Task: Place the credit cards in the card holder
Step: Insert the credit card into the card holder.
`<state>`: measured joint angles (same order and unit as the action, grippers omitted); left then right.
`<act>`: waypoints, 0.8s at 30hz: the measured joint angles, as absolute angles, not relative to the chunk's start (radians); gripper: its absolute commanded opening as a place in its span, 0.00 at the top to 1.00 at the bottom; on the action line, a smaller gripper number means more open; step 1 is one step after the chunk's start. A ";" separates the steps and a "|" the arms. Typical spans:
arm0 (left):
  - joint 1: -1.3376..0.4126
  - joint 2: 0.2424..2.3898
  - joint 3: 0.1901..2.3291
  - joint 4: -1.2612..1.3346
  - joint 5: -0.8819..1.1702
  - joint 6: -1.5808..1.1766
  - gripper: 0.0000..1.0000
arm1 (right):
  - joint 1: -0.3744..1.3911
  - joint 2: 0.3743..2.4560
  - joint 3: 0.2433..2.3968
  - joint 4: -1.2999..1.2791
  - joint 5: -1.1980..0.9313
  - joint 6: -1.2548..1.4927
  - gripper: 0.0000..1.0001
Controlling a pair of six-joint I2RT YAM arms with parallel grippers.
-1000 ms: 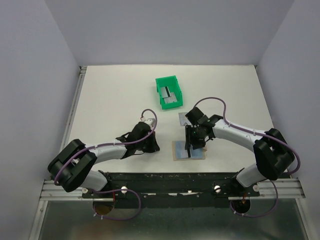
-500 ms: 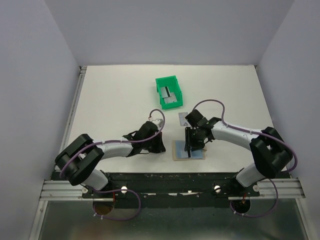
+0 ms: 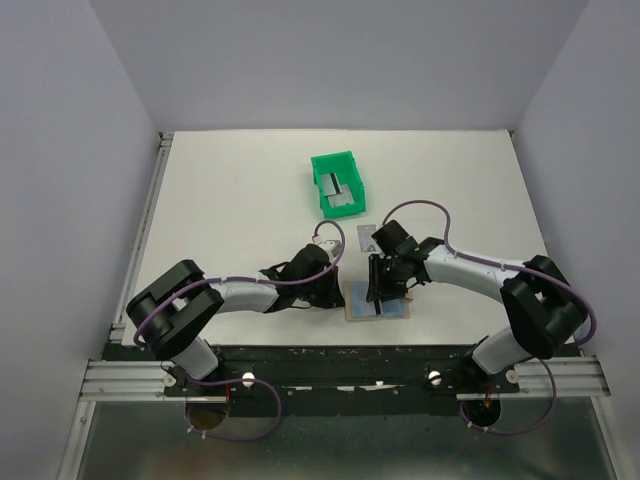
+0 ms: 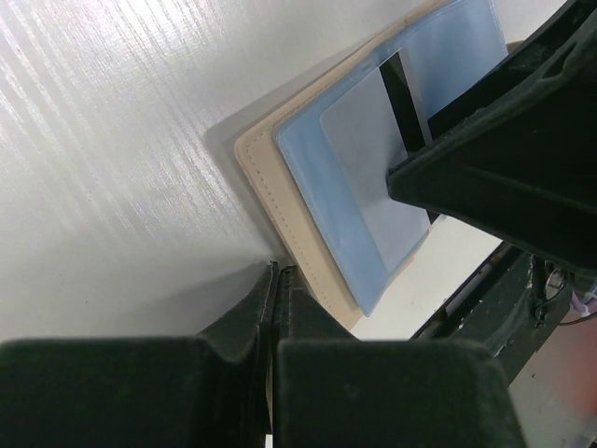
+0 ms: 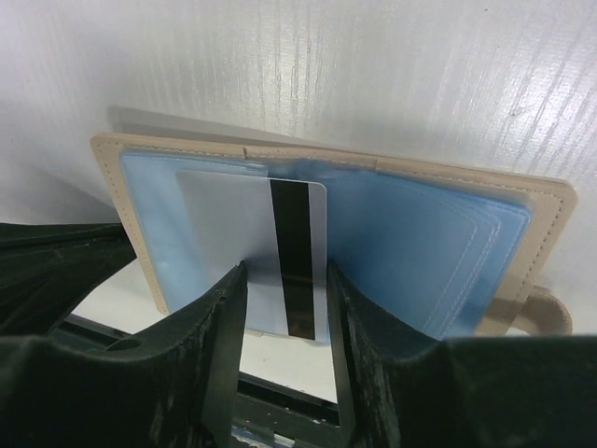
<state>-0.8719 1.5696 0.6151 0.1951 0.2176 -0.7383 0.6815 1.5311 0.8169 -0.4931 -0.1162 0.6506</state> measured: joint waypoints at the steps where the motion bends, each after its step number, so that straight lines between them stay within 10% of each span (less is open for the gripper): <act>1: -0.872 1.570 0.615 0.195 0.218 -0.738 0.95 | 0.682 1.531 0.815 -0.489 -0.120 0.649 0.55; 24: -0.872 1.575 0.625 0.182 0.222 -0.742 0.97 | 0.678 1.546 0.778 -0.353 -0.277 0.630 0.59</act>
